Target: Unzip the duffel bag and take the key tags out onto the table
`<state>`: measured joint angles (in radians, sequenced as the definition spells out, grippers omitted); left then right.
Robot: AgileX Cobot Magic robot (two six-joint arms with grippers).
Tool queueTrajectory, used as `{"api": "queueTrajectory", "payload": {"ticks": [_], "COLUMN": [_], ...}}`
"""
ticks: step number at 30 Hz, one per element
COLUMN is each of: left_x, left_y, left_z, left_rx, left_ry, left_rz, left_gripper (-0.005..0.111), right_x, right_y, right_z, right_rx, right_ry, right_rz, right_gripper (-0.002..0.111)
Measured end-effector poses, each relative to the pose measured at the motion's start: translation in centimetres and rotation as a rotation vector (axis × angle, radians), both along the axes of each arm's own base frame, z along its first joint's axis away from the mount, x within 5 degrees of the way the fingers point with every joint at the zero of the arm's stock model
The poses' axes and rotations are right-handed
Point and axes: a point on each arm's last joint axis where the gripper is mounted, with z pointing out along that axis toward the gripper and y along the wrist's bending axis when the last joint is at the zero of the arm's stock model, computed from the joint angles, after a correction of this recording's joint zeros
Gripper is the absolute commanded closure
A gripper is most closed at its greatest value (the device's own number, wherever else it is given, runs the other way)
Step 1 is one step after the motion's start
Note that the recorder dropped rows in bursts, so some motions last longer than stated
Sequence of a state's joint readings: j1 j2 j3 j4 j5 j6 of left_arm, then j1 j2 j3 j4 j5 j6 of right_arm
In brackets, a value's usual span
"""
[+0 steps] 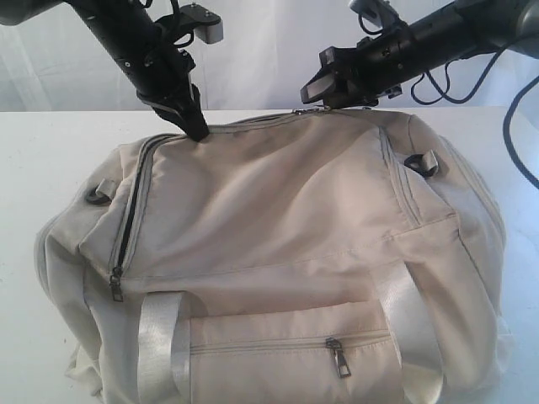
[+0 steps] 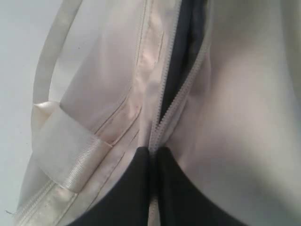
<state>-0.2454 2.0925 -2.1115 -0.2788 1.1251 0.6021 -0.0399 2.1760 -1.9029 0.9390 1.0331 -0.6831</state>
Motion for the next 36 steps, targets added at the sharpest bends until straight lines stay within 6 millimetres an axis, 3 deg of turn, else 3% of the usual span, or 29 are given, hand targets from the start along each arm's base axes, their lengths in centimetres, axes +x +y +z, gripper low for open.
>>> {"api": "queueTrajectory", "payload": {"ticks": [7, 18, 23, 36], "left_x": [0.0, 0.0, 0.0, 0.0], "left_y": [0.0, 0.0, 0.0, 0.0], "left_z": [0.0, 0.0, 0.0, 0.0], "left_rx": [-0.004, -0.005, -0.005, -0.005], "left_ry": [0.001, 0.0, 0.0, 0.0], "left_rz": [-0.001, -0.004, -0.004, -0.004], "left_gripper": [0.107, 0.107, 0.107, 0.107], "right_x": [-0.4, -0.7, -0.8, -1.2], "right_y": [-0.2, -0.3, -0.2, -0.3], "right_z": [-0.1, -0.1, -0.1, 0.0], "right_rx": [0.013, 0.023, 0.032, 0.014], "right_ry": [0.036, 0.062, 0.081, 0.097], "right_rz": [0.037, 0.048, 0.05, 0.073], "right_gripper": [0.061, 0.089, 0.108, 0.108]}}
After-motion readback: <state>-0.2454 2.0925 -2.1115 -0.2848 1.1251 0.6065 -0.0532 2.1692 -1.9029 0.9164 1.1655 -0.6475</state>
